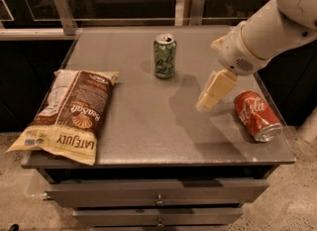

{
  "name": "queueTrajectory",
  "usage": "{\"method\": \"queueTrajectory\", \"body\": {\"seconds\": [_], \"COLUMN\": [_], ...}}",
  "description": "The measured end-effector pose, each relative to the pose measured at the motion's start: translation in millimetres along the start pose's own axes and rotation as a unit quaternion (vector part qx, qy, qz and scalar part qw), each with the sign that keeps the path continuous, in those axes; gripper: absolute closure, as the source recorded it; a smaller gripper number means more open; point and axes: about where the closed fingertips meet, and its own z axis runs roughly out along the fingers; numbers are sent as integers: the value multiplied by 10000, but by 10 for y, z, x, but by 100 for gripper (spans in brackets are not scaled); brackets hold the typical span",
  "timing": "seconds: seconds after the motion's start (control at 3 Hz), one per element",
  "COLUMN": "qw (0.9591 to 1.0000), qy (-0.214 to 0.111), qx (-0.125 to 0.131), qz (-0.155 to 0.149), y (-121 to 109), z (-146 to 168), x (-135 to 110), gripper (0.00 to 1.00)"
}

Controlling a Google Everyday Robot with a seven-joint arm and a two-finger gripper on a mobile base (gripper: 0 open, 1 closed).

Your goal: Close top drawer

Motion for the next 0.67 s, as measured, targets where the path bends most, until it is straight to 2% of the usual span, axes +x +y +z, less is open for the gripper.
{"method": "queueTrajectory", "body": {"seconds": [0.33,0.67], "qw": [9986,9947], "qy": [-512,-1014], "qx": [73,43], "qz": [146,168], "y": [-282,-497], "z": [316,564], "x": [-196,-492], "gripper": [0,0]}}
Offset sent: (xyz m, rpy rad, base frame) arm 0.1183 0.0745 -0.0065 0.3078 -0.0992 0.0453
